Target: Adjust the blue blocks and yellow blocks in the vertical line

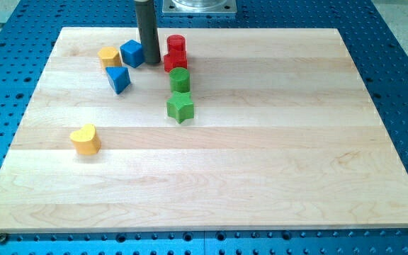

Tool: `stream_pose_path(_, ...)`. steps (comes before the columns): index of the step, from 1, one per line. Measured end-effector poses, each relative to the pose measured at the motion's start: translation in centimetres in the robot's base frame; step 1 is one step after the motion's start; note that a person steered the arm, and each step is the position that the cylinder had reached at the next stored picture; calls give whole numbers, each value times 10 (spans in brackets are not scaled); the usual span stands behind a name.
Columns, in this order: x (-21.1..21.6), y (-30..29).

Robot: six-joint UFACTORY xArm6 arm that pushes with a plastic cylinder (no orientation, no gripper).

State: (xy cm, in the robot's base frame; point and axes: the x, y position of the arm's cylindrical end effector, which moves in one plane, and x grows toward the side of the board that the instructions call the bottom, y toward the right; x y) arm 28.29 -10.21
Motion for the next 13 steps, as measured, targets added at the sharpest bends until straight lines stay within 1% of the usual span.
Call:
stream_pose_path(1, -3, -18)
stream_pose_path(2, -16, -29)
stream_pose_path(3, -16, -54)
stream_pose_path(4, -7, -62)
stream_pose_path(5, 20, -67)
stream_pose_path(6, 25, -72)
stream_pose_path(7, 27, -24)
stream_pose_path(8, 36, -25)
stream_pose_path(9, 64, -38)
stream_pose_path(10, 79, -46)
stream_pose_path(11, 84, -57)
stream_pose_path(12, 97, -46)
stream_pose_path(13, 102, -5)
